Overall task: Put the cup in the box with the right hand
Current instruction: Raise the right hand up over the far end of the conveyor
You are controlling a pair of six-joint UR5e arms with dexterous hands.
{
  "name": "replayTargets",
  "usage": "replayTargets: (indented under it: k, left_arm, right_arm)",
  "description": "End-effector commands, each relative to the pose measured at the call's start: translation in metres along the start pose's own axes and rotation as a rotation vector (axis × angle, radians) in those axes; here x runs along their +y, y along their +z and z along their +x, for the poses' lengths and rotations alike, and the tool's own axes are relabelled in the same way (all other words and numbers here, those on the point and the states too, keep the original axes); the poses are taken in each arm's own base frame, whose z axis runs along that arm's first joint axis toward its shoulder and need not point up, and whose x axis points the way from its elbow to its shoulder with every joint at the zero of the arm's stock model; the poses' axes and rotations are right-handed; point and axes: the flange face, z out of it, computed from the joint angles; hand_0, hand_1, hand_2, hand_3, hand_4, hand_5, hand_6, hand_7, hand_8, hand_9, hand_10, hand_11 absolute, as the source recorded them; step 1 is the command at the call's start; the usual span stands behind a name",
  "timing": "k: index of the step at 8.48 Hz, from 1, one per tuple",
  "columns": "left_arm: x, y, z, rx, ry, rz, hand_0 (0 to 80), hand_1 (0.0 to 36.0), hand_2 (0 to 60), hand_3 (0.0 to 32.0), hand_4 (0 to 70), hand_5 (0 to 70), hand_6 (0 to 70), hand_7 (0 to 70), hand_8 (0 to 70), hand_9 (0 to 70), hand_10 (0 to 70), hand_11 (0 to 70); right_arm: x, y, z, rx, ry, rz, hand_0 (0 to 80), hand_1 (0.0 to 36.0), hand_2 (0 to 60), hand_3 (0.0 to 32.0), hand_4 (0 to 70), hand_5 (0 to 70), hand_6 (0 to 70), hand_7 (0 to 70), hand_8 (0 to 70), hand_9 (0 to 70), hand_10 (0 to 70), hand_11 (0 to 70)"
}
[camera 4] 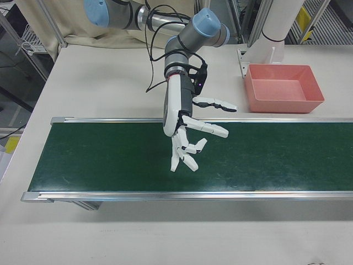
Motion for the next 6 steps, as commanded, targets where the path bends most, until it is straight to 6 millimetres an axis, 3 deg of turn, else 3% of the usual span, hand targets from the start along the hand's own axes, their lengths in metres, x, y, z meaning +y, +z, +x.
replayTargets:
  k: [1, 4, 5, 6]
  left_arm:
    - [-0.001, 0.000, 0.000, 0.000, -0.001, 0.002, 0.0, 0.0, 0.0, 0.0, 0.0, 0.0, 0.0, 0.0, 0.0, 0.0, 0.0, 0.0]
    - [-0.001, 0.000, 0.000, 0.000, 0.000, 0.000, 0.0, 0.0, 0.0, 0.0, 0.0, 0.0, 0.0, 0.0, 0.0, 0.0, 0.0, 0.0]
    - [-0.001, 0.000, 0.000, 0.000, 0.000, -0.001, 0.0, 0.0, 0.0, 0.0, 0.0, 0.0, 0.0, 0.0, 0.0, 0.0, 0.0, 0.0]
    - [-0.001, 0.000, 0.000, 0.000, 0.000, -0.001, 0.0, 0.0, 0.0, 0.0, 0.0, 0.0, 0.0, 0.0, 0.0, 0.0, 0.0, 0.0]
  right_arm:
    - [0.032, -0.003, 0.017, 0.011, -0.001, 0.005, 52.9, 25.3, 34.3, 0.0, 53.6, 4.0, 15.7, 70.0, 7.6, 23.0, 0.0, 0.8]
    - [0.053, 0.002, 0.021, -0.072, 0.014, 0.012, 54.1, 26.6, 36.0, 0.0, 55.3, 4.3, 16.0, 70.0, 7.9, 23.7, 0.0, 0.4]
    - [0.053, -0.002, 0.032, -0.054, 0.009, 0.014, 54.6, 27.2, 38.2, 0.0, 60.1, 4.3, 17.2, 70.0, 8.7, 25.6, 0.0, 0.5]
    - [0.039, 0.001, 0.046, -0.040, -0.026, 0.041, 54.2, 26.9, 38.3, 0.0, 61.1, 4.2, 17.5, 70.0, 9.3, 26.7, 0.0, 0.2]
